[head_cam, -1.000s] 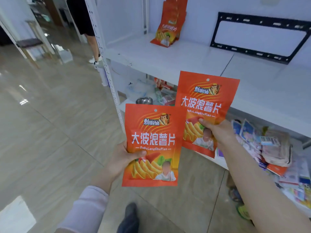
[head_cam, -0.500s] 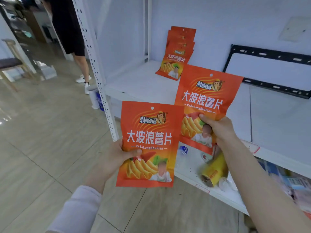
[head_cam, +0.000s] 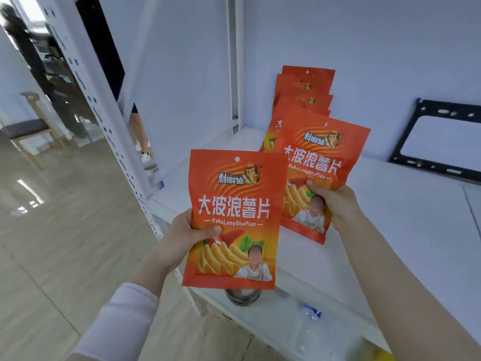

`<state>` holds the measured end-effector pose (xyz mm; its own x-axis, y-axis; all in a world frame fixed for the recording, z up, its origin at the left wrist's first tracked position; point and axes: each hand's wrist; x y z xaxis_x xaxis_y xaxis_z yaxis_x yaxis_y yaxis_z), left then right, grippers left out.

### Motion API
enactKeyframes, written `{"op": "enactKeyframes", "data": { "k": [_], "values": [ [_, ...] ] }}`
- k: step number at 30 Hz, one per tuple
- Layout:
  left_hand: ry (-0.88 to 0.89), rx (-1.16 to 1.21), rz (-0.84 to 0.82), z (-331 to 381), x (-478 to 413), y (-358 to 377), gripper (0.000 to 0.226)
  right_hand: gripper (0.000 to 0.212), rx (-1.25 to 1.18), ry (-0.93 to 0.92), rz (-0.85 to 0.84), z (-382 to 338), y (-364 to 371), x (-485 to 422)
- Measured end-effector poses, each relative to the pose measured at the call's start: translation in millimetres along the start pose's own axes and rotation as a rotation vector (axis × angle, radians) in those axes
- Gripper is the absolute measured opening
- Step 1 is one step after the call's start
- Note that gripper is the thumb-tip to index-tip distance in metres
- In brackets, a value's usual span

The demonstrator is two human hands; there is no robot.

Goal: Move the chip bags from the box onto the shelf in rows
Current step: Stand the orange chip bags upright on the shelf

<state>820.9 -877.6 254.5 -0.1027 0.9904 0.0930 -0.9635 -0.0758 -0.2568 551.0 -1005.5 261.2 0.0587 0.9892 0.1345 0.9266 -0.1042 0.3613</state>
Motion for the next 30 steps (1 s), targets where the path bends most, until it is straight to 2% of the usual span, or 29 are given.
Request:
{"op": "enactKeyframes", "data": {
  "k": [9, 15, 18, 20, 22, 26, 30],
  "values": [
    [-0.036, 0.047, -0.059, 8, -113, -25, 0.088, 0.016, 0.033, 0.065, 0.074, 17, 37, -107],
    [-0.033, 0.057, -0.166, 5, -174, -31, 0.058, 0.025, 0.121, -0.009, 0.261, 34, 53, -131],
    [-0.035, 0.038, -0.234, 4, -200, -34, 0.063, 0.044, 0.257, -0.075, 0.36, 39, 55, -141],
    [-0.024, 0.033, -0.27, 2, -214, -35, 0.057, 0.064, 0.355, -0.1, 0.418, 44, 54, -149],
    [-0.018, 0.036, -0.317, 1, -223, -33, 0.053, 0.071, 0.403, -0.087, 0.449, 48, 54, -154],
    [-0.022, 0.029, -0.363, 1, -237, -28, 0.049, 0.065, 0.466, -0.073, 0.453, 53, 58, -159],
    [-0.023, 0.017, -0.359, 0, -244, -24, 0.048, 0.057, 0.412, -0.093, 0.461, 53, 59, -159]
  ]
}}
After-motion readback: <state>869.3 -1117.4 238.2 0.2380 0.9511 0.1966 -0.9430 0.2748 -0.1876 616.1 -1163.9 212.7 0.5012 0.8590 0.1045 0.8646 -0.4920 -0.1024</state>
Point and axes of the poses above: each hand's wrist, its own x-axis away from the middle knuckle, its own y-axis out of the palm, z = x × y, and after that the axes turned 14 degrees about -x, right-handed
